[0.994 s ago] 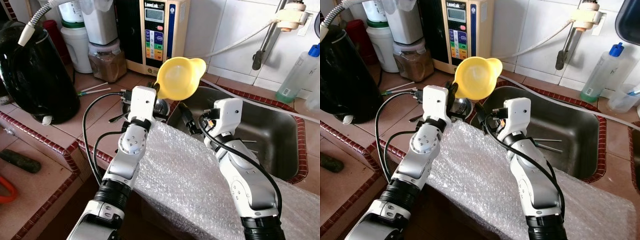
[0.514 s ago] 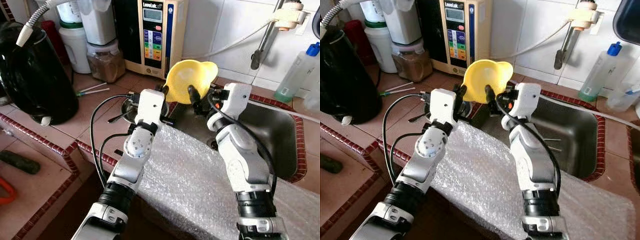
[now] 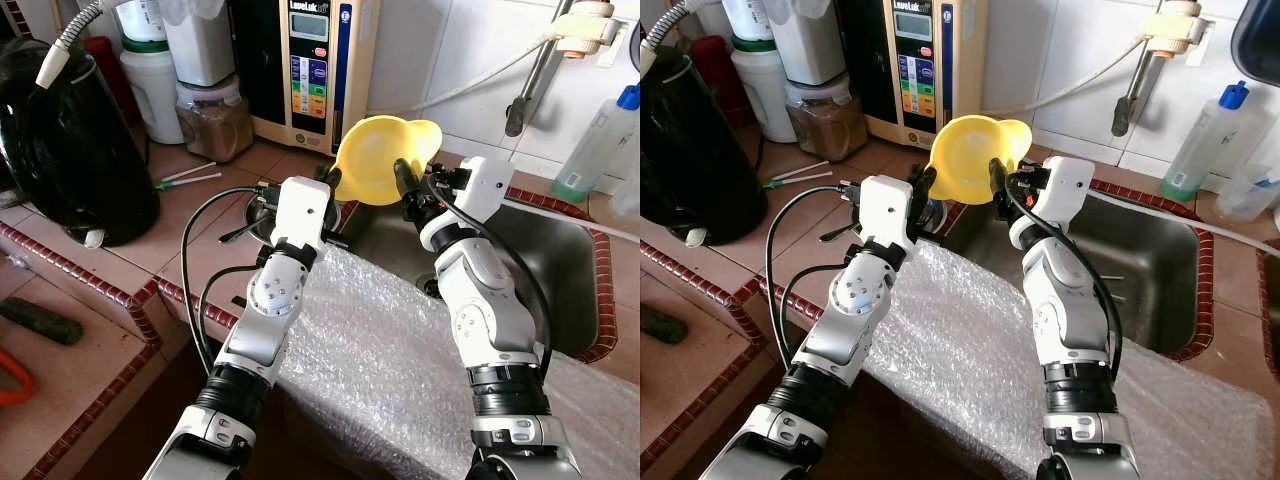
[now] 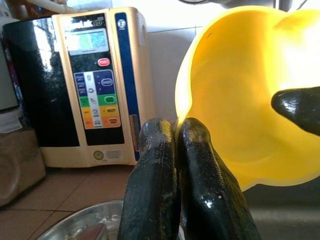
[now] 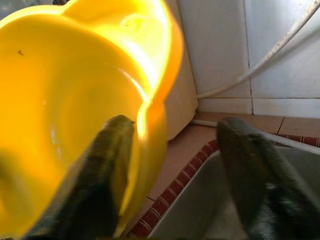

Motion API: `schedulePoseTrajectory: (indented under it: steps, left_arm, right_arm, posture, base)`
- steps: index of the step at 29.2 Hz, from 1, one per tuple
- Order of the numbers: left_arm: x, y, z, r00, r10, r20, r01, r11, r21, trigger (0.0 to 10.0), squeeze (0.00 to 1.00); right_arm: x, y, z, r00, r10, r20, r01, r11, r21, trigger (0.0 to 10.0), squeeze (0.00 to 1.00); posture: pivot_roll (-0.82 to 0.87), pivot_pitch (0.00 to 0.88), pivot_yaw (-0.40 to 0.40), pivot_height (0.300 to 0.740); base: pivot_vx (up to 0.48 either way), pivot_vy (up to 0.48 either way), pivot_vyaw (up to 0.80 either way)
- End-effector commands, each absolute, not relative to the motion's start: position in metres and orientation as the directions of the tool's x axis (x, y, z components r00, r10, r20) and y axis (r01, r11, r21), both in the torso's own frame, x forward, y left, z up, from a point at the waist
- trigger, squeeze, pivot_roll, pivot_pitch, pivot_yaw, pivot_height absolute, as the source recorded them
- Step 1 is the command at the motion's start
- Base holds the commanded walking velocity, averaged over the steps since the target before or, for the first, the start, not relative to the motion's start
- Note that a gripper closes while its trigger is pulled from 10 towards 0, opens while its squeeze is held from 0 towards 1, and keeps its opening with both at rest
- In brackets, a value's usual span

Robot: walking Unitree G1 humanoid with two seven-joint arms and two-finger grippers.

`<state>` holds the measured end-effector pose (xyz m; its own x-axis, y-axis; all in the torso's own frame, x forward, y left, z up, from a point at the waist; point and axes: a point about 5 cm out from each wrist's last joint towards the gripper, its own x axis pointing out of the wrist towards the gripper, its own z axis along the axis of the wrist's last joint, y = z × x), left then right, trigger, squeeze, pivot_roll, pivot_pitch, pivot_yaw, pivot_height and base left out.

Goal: Kitchen organization

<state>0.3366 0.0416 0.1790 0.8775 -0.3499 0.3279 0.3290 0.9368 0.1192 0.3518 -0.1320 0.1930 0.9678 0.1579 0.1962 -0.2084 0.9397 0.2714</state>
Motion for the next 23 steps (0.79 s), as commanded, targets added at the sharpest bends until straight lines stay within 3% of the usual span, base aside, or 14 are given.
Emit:
schedulePoseTrajectory:
  steps: [1, 11, 15, 23]
  left_arm:
    - [0.337, 0.039, 0.186, 0.861, -0.360, 0.359, 0.339, 0.933, 0.122, 0.0, 0.00]
    - [0.337, 0.038, 0.184, 0.860, -0.377, 0.344, 0.356, 0.926, 0.125, 0.0, 0.00]
    - [0.338, 0.039, 0.182, 0.856, -0.417, 0.304, 0.389, 0.909, 0.150, 0.0, 0.00]
    - [0.336, 0.047, 0.181, 0.846, -0.452, 0.285, 0.414, 0.891, 0.185, 0.0, 0.00]
  right_arm:
    - [0.354, -0.141, 0.196, 0.973, 0.109, 0.202, -0.164, 0.945, 0.282, 0.0, 0.00]
    - [0.354, -0.143, 0.194, 0.973, 0.114, 0.202, -0.165, 0.952, 0.259, 0.0, 0.00]
    - [0.353, -0.156, 0.195, 0.968, 0.150, 0.201, -0.183, 0.970, 0.158, 0.0, 0.00]
    - [0.359, -0.174, 0.202, 0.967, 0.177, 0.182, -0.199, 0.974, 0.111, 0.0, 0.00]
  posture:
    - [-0.07, 0.000, 0.014, 0.740]
    - [-0.07, 0.000, 0.014, 0.740]
    - [-0.07, 0.000, 0.018, 0.740]
    - [-0.06, 0.000, 0.031, 0.740]
  base:
    - [0.000, 0.000, 0.00]
    - [0.000, 0.000, 0.00]
    - [0.000, 0.000, 0.00]
    - [0.000, 0.000, 0.00]
